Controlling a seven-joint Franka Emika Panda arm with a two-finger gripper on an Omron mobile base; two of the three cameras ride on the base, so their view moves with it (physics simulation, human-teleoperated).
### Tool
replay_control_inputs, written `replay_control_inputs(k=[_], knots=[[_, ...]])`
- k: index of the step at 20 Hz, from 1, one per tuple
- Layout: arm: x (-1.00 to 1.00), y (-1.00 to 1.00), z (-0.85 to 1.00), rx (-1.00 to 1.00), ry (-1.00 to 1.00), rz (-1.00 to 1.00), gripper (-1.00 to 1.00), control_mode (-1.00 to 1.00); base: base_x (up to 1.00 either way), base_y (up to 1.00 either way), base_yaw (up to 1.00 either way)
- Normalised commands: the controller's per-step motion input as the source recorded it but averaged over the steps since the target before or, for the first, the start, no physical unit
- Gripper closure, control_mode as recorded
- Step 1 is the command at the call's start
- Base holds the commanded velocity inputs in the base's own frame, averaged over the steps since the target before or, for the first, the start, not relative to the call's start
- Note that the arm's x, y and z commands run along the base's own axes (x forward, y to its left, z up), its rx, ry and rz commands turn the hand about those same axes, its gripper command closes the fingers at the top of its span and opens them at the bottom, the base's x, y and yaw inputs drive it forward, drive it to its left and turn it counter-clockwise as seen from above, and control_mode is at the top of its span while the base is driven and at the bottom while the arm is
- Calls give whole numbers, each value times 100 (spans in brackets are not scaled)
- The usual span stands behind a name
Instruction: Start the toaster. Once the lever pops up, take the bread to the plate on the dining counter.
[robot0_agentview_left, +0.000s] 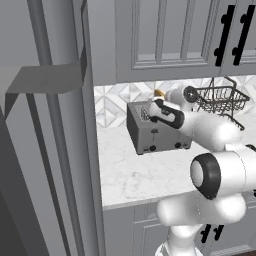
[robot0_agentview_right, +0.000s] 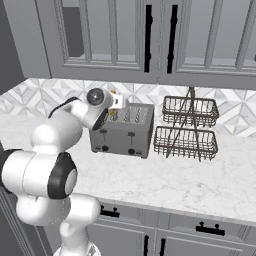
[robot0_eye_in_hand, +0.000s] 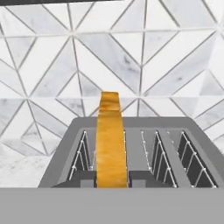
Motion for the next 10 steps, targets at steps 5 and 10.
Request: replay_control_inputs(k=[5, 10], knots=[[-85, 0, 44, 0, 15, 1, 100, -100, 0, 0, 0], [-84, 0, 51, 0, 20, 4, 100, -100, 0, 0, 0]])
